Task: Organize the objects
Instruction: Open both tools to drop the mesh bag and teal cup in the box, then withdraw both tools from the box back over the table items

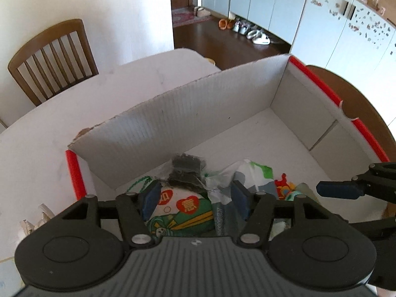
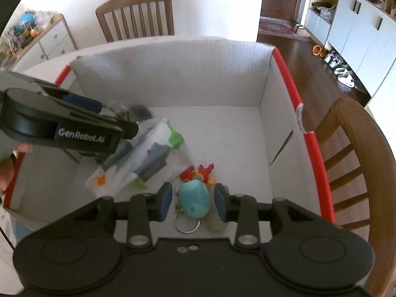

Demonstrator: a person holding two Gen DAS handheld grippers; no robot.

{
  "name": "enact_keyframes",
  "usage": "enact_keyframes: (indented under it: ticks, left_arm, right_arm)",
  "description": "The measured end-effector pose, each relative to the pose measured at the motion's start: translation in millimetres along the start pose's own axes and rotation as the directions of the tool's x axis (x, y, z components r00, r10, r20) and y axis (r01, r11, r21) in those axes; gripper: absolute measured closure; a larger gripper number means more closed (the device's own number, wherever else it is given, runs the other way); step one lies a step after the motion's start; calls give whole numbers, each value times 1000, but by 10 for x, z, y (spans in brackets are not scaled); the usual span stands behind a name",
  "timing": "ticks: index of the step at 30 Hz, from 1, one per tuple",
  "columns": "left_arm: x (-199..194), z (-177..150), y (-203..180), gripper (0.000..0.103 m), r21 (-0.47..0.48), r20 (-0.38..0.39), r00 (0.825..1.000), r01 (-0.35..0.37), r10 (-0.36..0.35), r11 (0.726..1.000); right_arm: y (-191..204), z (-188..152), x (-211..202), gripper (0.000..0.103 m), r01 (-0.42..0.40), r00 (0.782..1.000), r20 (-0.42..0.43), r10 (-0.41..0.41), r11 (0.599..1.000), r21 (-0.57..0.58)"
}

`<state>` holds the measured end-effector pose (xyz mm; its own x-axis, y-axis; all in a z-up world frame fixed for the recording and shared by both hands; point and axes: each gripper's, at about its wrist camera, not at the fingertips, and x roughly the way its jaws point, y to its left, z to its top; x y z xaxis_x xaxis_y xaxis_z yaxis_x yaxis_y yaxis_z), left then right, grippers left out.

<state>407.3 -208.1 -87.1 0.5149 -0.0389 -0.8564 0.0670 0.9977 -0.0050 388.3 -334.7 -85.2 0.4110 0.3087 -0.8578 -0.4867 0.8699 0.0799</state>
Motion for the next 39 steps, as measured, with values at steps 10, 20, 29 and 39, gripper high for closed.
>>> enact_keyframes:
  ticks: [10,20,29,39]
  left_arm:
    - [-537,-126,-26,41,3,103,994,37,-37,999]
    - [-1035,-307,25,37,11,194,978,71,-72,997]
    - [-1356,-549,208,27,21,244,965,91,-94,996]
    - [-1629,-839,604,20,-9,273,958,96,-90,995]
  right_arm:
    - [44,15,-455,49,-6,996,85,3,1000,29]
    - [188,-79,-879,38,-23,986,168,13,998,57]
    - [397,-168,-1103,21,-33,976,218,14,996,83]
    - [787,-313,-1235,5,-25,964,267,-7,993,115]
